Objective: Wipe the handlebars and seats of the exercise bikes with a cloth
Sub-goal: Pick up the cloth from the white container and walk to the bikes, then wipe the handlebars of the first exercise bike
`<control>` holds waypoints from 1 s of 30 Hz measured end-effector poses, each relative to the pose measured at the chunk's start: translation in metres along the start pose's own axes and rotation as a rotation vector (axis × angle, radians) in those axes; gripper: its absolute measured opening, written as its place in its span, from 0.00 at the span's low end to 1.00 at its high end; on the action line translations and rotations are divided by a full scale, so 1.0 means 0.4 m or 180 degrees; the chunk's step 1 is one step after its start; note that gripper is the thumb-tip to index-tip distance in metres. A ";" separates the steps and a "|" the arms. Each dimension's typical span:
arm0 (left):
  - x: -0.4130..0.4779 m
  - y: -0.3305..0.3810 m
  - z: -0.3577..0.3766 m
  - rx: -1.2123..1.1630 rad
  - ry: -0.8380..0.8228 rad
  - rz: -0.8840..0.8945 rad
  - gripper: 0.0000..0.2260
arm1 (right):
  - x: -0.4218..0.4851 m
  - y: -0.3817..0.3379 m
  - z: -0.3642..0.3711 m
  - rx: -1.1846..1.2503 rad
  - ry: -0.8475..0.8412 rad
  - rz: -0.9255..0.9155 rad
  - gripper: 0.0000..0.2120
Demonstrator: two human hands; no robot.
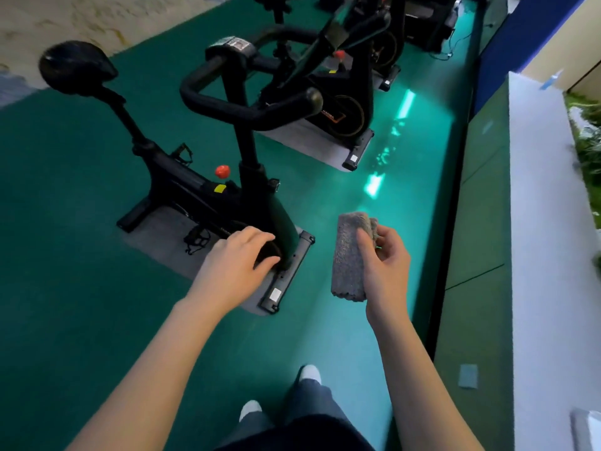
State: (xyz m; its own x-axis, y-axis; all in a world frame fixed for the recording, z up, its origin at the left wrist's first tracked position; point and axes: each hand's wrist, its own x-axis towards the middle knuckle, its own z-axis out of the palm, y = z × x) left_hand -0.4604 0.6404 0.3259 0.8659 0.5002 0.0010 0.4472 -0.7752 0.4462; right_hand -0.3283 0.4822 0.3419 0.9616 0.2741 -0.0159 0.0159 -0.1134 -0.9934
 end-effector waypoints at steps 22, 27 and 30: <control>0.441 -0.177 -0.268 0.0236 0.0487 0.0914 0.25 | 0.268 -0.116 0.232 0.0343 0.0320 -0.0136 0.02; 0.523 -0.222 -0.281 0.0003 0.0193 0.1528 0.22 | 0.247 -0.154 0.288 0.0261 0.0929 -0.0377 0.03; 0.564 -0.254 -0.296 -0.0172 -0.0094 0.2000 0.20 | 0.226 -0.189 0.348 0.0149 0.1459 -0.0631 0.04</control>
State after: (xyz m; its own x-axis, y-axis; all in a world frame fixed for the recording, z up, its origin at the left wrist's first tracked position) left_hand -0.3370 0.8774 0.3866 0.9658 -0.0559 0.2533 -0.1602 -0.8966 0.4129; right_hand -0.2806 0.6485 0.3998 0.9630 -0.1630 0.2146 0.2082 -0.0556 -0.9765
